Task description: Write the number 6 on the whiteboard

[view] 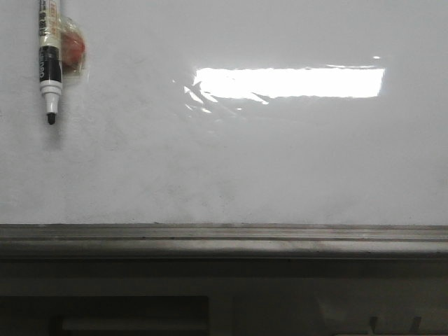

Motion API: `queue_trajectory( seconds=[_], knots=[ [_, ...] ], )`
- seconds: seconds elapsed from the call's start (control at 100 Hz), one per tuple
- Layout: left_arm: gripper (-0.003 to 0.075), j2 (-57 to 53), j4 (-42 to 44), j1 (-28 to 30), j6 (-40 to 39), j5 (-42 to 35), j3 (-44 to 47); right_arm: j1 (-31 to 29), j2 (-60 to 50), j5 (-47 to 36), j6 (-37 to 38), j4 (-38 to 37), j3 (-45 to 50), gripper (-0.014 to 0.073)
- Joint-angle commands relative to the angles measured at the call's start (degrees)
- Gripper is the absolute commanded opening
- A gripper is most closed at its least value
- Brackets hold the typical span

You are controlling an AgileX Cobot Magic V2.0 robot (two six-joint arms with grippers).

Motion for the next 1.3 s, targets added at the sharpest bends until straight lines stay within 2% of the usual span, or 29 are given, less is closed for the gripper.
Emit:
queue_trajectory(
  seconds=[0.0,0.88,1.0,1.14,1.29],
  knots=[
    [-0.0020,-1.89,-0.43,-0.06,-0.41,-4.26,2.78,-0.43,-0.88,-4.38,0.09,-0.33,1.37,-0.0065],
    [-0.0020,-1.89,-0.43,-0.06,-0.41,-4.63,2.78,-0.43,-0.88,-4.73,0.09,-0.23,1.37,-0.0065],
    [-0.0020,-1.89,-2.68,-0.06,-0.41,-4.63,2.78,-0.43,-0.88,-4.73,0.09,-0.10,1.37,-0.0065],
    [-0.0020,-1.89,-9.60,-0.06,-0.41,-4.63,2.78,-0.43,-0.88,-5.43,0.09,6.18,1.37,-0.0065],
    [-0.0020,-1.89,-22.53,-0.06,-0.41,-4.63,2.78,-0.43,-0.88,-6.27,0.09,19.99,1.37,-0.0065]
  ],
)
